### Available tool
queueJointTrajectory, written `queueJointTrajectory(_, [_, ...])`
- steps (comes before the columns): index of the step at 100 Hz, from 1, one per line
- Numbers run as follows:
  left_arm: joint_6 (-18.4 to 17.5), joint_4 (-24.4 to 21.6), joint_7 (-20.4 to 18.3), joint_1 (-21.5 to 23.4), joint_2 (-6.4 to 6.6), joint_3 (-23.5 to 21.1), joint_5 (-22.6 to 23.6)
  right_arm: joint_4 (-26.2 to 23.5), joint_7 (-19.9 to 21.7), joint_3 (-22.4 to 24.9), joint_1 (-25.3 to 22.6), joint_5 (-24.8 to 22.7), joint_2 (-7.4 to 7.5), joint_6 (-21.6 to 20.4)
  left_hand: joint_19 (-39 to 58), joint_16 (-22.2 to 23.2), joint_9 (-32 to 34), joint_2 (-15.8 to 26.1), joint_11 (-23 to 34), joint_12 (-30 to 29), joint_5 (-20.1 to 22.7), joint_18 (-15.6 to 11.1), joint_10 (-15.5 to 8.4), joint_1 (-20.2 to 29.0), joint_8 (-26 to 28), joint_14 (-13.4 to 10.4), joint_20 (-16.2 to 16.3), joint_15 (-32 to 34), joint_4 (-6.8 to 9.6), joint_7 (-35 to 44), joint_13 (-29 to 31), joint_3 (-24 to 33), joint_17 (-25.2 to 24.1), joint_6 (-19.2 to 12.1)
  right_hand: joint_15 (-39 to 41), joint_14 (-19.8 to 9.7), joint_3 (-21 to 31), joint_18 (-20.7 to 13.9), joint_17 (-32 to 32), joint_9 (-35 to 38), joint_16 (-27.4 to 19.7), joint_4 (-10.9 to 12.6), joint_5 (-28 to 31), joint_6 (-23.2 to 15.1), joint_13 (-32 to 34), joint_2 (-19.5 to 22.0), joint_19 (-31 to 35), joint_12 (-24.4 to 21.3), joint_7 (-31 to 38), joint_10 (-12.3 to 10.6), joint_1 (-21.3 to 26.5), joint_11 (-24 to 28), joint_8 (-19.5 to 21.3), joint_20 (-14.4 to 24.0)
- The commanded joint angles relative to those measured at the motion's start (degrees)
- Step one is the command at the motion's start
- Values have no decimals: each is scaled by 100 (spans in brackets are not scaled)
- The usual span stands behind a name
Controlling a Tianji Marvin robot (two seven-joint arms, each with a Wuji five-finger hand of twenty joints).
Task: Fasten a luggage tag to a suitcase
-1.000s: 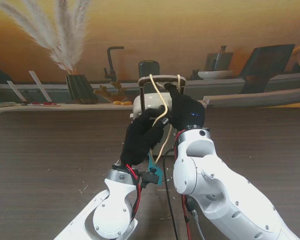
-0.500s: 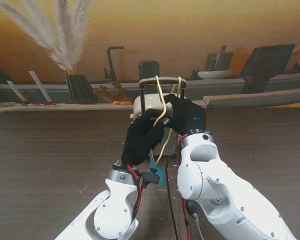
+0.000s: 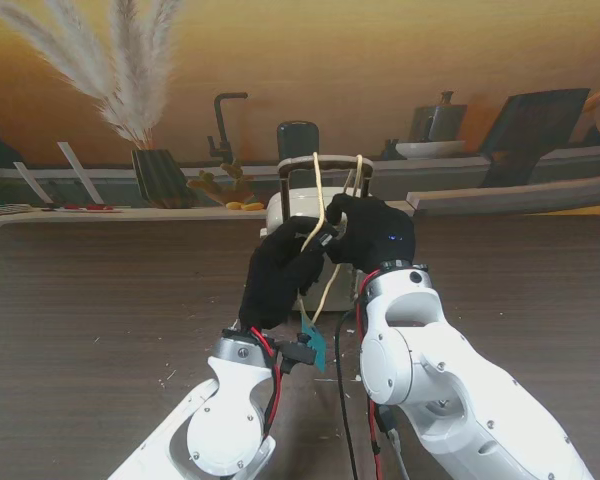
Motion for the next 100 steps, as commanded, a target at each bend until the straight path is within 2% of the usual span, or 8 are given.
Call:
queueJointTrajectory(1, [62, -51, -66, 12, -6, -25, 37, -38, 27, 21, -64, -51, 29, -79, 1301, 9, -44, 23, -47, 11, 16, -223, 61, 72, -80, 159, -99, -54, 75, -8, -96, -120, 42, -228, -80, -97, -17, -83, 46, -105, -72, -265, 115, -315, -14, -278, -37, 100, 598, -116, 284, 146, 223, -66])
queueJointTrajectory(32, [386, 0, -52, 39, 26, -133, 207, -294, -110, 174, -422, -157, 50, -417, 536, 81, -356, 22, -324, -36, -43, 261, 152, 52, -100, 378, 222, -520, 83, -126, -673, -109, -908, -315, -158, -39, 482, -27, 17, -125, -101, -133, 527, -405, -49, 34, -127, 79, 1292, -5, 496, -20, 597, -100])
queueJointTrajectory(40, [510, 10, -74, 61, 44, -163, 275, -357, -133, 211, -513, -166, 56, -508, -663, 203, -742, -52, -797, -203, -139, 667, 322, -67, -76, 631, 1003, -1274, 102, -318, -1350, -35, -1997, -339, -207, -5, 440, -16, -17, -146, -115, -138, 501, -328, -78, 122, -161, 24, 1293, 51, 546, -149, 637, -102])
queueJointTrajectory(50, [683, -16, -176, 111, 85, -207, 330, -407, -164, 245, -593, -180, 61, -602, -1723, 263, -1373, -220, -1317, -383, -363, 696, 446, -347, -52, 718, 1574, -2053, 147, -601, -2171, 97, -3098, -307, -260, 23, 401, -7, -36, -141, -128, -123, 495, -243, -81, 189, -186, -21, 1286, 86, 598, -251, 666, -100])
queueJointTrajectory(62, [916, -49, -268, 189, 148, -259, 556, -441, -161, 275, -647, -192, 70, -684, -2929, -29, -2672, -320, -2362, -941, -800, 363, 503, -1148, -19, 654, 1569, -3599, 262, -1249, -3560, 248, -4680, -231, -281, 22, 371, -3, -41, -135, -130, -119, 469, -166, -68, 243, -195, -43, 1287, 105, 621, -295, 695, -97])
queueJointTrajectory(74, [1159, -85, -305, 301, 222, -330, 954, -449, -169, 287, -675, -197, 74, -737, -4422, -508, -4179, -49, -3645, -1920, -1236, 95, 569, -2035, -308, 610, 994, -5193, 350, -2162, -4946, 119, -5906, -10, -300, 26, 342, 4, -44, -127, -128, -114, 441, -108, -64, 289, -205, -47, 1288, 105, 638, -303, 732, -94])
queueJointTrajectory(88, [1362, -110, -47, 465, 235, -400, 1382, -451, -175, 298, -692, -191, 77, -782, -5458, -715, -4896, 122, -4195, -2440, -1266, -17, 630, -2114, -808, 576, 918, -5954, 347, -2917, -5600, 38, -6315, 384, -307, 23, 319, -2, -39, -126, -124, -111, 429, -85, -54, 308, -207, -44, 1285, 102, 644, -297, 751, -90])
queueJointTrajectory(100, [1414, -60, 591, 583, 166, -482, 1739, -449, -190, 314, -713, -176, 77, -810, -5453, -636, -4709, 129, -4107, -2455, -997, 44, 680, -1923, -934, 602, 1027, -5862, 336, -2999, -5436, 103, -6195, 509, -312, 18, 304, -1, -38, -129, -119, -108, 409, -80, -55, 324, -212, -43, 1293, 102, 644, -292, 781, -89])
